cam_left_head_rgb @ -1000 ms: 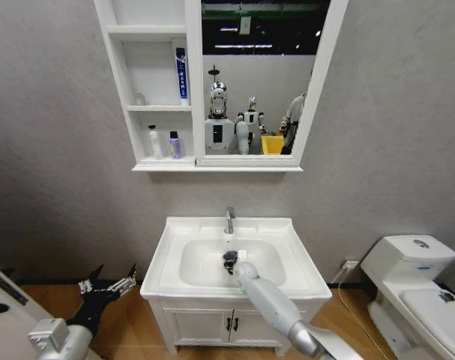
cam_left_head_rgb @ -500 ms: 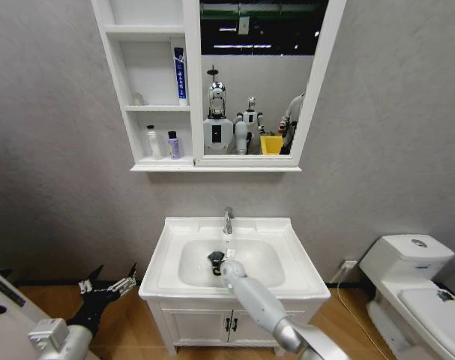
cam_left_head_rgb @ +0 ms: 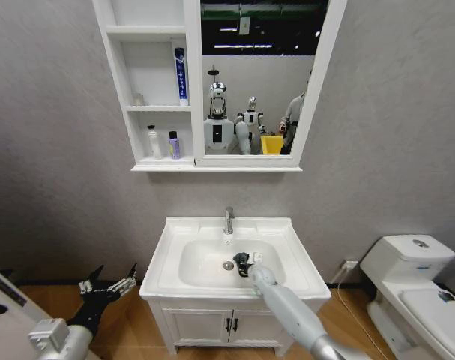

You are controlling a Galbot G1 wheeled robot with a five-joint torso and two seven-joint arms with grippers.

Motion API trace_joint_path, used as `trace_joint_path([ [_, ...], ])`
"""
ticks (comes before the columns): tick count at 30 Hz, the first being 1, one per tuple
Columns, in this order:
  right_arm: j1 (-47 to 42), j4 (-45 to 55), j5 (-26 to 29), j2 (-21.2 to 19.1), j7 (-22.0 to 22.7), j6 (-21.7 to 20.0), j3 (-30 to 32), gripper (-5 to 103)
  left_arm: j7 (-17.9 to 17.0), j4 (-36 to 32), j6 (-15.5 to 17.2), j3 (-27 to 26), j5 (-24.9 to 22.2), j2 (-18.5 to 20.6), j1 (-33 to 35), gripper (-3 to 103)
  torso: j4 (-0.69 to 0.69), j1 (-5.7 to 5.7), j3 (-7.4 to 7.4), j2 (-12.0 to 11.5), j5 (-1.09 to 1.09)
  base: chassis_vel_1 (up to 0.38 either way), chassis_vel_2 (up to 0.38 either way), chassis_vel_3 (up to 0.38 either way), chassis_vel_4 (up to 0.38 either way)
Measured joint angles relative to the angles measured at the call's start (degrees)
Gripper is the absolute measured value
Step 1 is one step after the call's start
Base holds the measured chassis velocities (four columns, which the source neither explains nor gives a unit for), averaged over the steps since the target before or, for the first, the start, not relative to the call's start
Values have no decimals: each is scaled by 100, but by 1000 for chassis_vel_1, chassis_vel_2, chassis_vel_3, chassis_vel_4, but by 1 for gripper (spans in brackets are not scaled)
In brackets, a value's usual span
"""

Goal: Move facial cleanser and shampoo from washbasin to cabinet, then wipe washbasin with towel.

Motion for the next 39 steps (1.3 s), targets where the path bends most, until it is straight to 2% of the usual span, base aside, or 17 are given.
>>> trace_joint_path([
  [2,-298,516,-217,-410,-43,214,302,3,0,0,0,-1,0,0,0,100,-1,0,0,0,0,0,0,0,0],
  [9,-645,1026,-814,-885,-300,550,947,3,0,0,0,-1,1,0,0,100,1,-1,-1,0,-1,0,0,0,0],
  [19,-482,436,-743,-897,-750,765,1081,3,0,0,-1,-1,1,0,0,100,1,-1,0,0,0,0,0,0,0],
  [21,-118,-153,-860,-812,-1096,1119,984,3,0,-1,-1,-1,1,0,0,100,2,-1,0,0,0,0,0,0,0],
  [22,-118,-153,-860,-812,-1096,1119,984,3,0,-1,-1,-1,1,0,0,100,2,-1,0,0,0,0,0,0,0],
  [24,459,-926,-988,-716,-1626,1590,818,2,0,0,-1,0,1,0,0,100,3,0,0,0,-1,0,0,0,0],
  [25,459,-926,-988,-716,-1626,1590,818,2,0,0,-1,0,1,0,0,100,3,0,0,0,-1,0,0,0,0],
  [27,840,-1401,-910,-663,-1829,1709,587,13,0,-1,0,-1,1,0,0,100,4,0,0,0,-2,0,0,0,0],
  [28,840,-1401,-910,-663,-1829,1709,587,13,0,-1,0,-1,1,0,0,100,4,0,0,0,-2,0,0,0,0],
  [29,982,-1569,-890,-612,-1836,1642,492,18,0,0,0,-1,1,0,0,100,4,1,0,0,-1,0,0,0,0],
  [30,982,-1569,-890,-612,-1836,1642,492,18,0,0,0,-1,1,0,0,100,4,1,0,0,-1,0,0,0,0],
  [31,994,-1573,-835,-586,-1775,1559,449,29,0,0,0,0,1,0,0,100,4,1,0,0,-2,0,0,0,0],
  [32,925,-1473,-799,-571,-1680,1474,446,35,0,-1,0,0,1,0,0,100,3,1,0,0,-2,0,0,0,0],
  [35,796,-1324,-777,-561,-1627,1443,477,40,0,0,0,-1,1,0,0,100,1,0,0,0,-1,0,0,0,0],
  [37,565,-1056,-772,-551,-1574,1441,597,51,0,0,0,-1,1,0,0,100,0,0,0,0,-1,0,0,0,0],
  [38,565,-1056,-772,-551,-1574,1441,597,51,0,0,0,-1,1,0,0,100,0,0,0,0,-1,0,0,0,0],
  [39,489,-983,-859,-548,-1567,1492,679,56,0,-1,0,-1,1,0,0,100,0,0,0,0,-1,0,0,0,0],
])
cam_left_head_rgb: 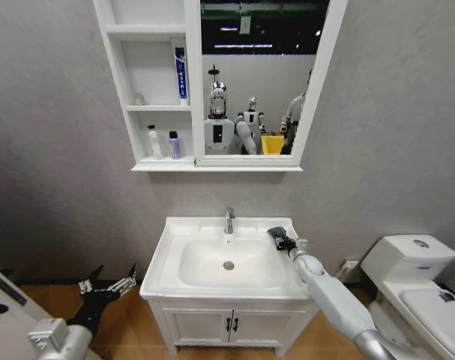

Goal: Move facial cleanser and shampoo from washbasin to cabinet, then wipe washbasin with towel.

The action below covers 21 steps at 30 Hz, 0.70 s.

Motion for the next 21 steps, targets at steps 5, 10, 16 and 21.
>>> trace_joint_path([
  [5,-362,385,-877,-112,-89,661,449,78,0,0,0,0,0,0,0,100,1,0,0,0,-1,0,0,0,0],
  [10,-955,1154,-1184,-286,38,988,773,94,0,0,0,0,0,0,0,100,0,0,-1,0,0,0,0,0,0],
  [16,-2637,3459,-1085,-578,815,930,2011,100,0,0,0,0,0,0,0,100,2,0,-1,0,-1,0,0,0,0],
  [21,-4523,5272,-1027,-420,1007,919,3194,100,-1,0,0,-1,0,0,0,100,-2,-1,-2,0,0,0,0,0,0],
])
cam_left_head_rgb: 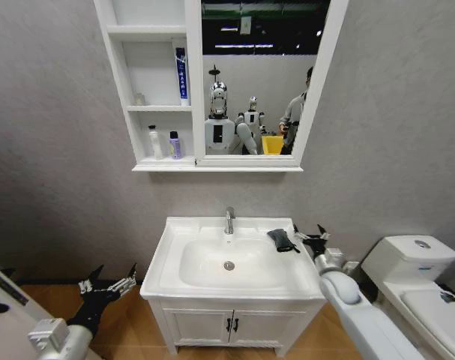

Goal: Move facial cleanser and shampoo from washbasin to cabinet, then wipe washbasin with towel.

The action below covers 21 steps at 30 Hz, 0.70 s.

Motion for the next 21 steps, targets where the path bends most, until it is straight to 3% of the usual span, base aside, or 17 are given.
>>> trace_joint_path([
  [1,-818,648,-25,257,-22,-4,382,100,1,0,0,1,0,0,0,100,2,-1,-1,0,-4,0,0,0,0],
  [2,-818,648,-25,257,-22,-4,382,100,1,0,0,1,0,0,0,100,2,-1,-1,0,-4,0,0,0,0],
  [3,-1378,1019,-66,526,-81,11,566,100,0,0,0,0,0,-1,0,100,1,-1,-1,1,-3,0,0,0,0],
  [5,-2678,1698,-281,1393,-294,142,748,100,1,-1,0,0,0,0,0,100,-3,-2,-2,2,-1,0,0,0,0],
  [8,-3193,1884,-523,1716,-317,278,607,100,2,0,0,1,0,0,0,100,0,-3,-1,2,-5,0,0,0,0],
  [11,-3554,1988,-928,1951,-334,478,357,100,1,0,0,0,0,0,0,100,6,-2,0,1,0,0,0,0,0],
  [21,-3942,2378,-1379,2145,-330,615,53,100,1,-1,0,0,0,0,0,100,5,0,1,0,-1,0,0,0,0],
])
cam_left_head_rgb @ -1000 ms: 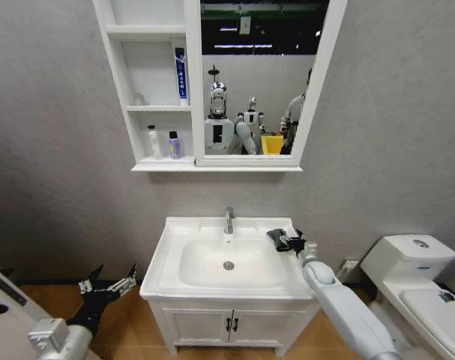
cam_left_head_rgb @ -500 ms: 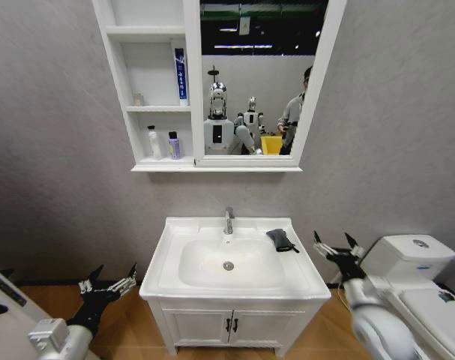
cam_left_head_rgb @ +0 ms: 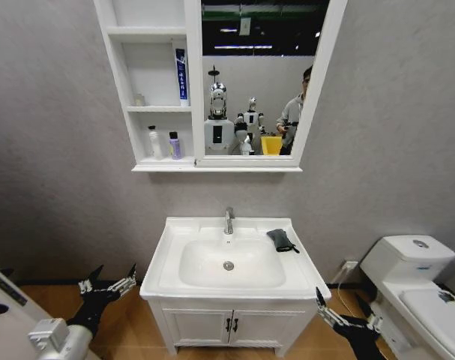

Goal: Move facial cleanser and shampoo from washbasin to cabinet, then wipe washbasin with towel.

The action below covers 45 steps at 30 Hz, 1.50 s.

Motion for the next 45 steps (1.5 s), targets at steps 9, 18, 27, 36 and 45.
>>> trace_joint_path([
  [9,71,-9,-48,8,7,-24,-40,100,0,0,0,0,0,0,0,100,-1,0,1,-1,1,0,0,0,0],
  [18,94,-32,-37,4,10,-34,-44,100,0,0,0,0,0,0,0,100,-2,1,1,-1,1,0,0,0,0],
  [27,107,-44,-29,2,11,-40,-46,100,0,0,0,0,0,0,0,100,-1,4,1,-2,1,42,-37,-49,43],
  [36,112,-50,-24,2,11,-44,-46,100,0,0,0,0,0,0,0,100,-2,1,1,-1,1,217,-200,-194,191],
  [45,114,-53,-21,2,11,-46,-47,100,0,0,0,0,0,0,0,100,-2,1,0,-1,-3,287,-296,-294,292],
])
